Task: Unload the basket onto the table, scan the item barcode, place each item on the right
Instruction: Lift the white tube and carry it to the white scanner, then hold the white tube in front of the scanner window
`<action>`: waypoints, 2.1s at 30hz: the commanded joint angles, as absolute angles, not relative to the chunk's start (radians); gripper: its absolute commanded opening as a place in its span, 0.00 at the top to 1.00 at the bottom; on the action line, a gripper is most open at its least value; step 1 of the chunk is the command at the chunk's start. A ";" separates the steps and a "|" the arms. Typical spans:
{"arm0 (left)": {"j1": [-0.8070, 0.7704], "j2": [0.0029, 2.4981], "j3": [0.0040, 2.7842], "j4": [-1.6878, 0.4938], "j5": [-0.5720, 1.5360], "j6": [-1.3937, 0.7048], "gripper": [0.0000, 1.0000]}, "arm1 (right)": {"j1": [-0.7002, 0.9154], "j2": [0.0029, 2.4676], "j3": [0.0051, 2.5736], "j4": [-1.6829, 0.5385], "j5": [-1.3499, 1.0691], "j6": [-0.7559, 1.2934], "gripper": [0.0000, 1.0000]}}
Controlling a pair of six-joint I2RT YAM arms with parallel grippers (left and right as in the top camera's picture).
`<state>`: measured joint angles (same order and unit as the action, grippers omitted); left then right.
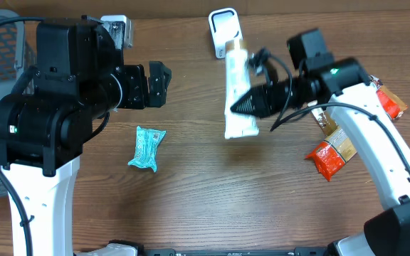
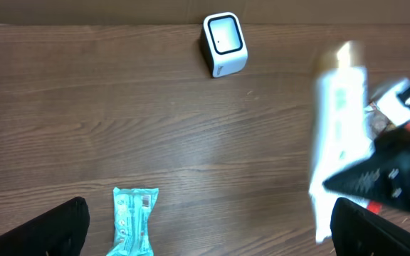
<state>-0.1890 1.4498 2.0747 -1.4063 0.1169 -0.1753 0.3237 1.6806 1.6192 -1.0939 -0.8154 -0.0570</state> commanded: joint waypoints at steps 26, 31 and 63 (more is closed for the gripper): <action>-0.190 1.453 2.078 -1.403 0.123 -0.154 0.00 | 0.467 2.231 1.816 0.036 0.721 -0.900 0.96; -0.190 1.453 2.078 -1.403 0.124 -0.154 0.00 | 0.453 2.320 1.834 0.104 0.730 -0.964 0.97; -0.190 1.453 2.078 -1.403 0.124 -0.154 0.00 | 0.430 2.454 1.843 0.186 0.710 -0.944 0.96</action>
<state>-0.1890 1.4498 2.0747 -1.4063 0.1200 -0.1753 0.4316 2.4680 1.7954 0.1600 0.7029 -0.9718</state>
